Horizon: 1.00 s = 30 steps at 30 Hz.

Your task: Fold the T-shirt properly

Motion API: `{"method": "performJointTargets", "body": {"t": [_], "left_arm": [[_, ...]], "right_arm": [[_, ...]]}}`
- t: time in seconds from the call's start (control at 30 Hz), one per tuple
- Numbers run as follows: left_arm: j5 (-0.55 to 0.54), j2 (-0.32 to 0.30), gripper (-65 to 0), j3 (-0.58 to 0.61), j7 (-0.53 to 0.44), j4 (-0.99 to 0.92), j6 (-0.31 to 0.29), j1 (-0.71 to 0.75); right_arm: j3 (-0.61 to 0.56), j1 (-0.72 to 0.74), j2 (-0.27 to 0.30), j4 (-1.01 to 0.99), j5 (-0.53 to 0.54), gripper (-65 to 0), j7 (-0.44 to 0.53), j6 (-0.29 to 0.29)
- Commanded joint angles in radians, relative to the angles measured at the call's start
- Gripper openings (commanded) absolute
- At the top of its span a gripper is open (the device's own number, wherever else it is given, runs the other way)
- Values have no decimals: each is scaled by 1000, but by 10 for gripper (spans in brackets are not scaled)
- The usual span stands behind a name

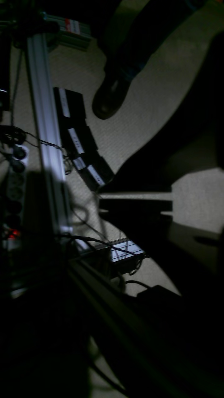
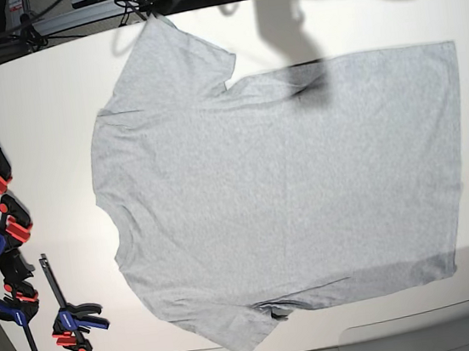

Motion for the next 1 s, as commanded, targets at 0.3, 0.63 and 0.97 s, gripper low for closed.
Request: {"method": "performJointTargets", "body": {"t": [0.3, 0.63, 0.97], "left_arm": [[3, 5, -636, -3, -1, 6, 5, 1], [3, 5, -636, -3, -2, 6, 5, 1], [3, 5, -636, -3, -5, 6, 5, 1]], "right_arm": [[-2, 2, 3, 6, 0, -629, 19, -2], [-2, 2, 3, 6, 0, -629, 19, -2], [-2, 2, 3, 6, 0, -629, 22, -2]]}}
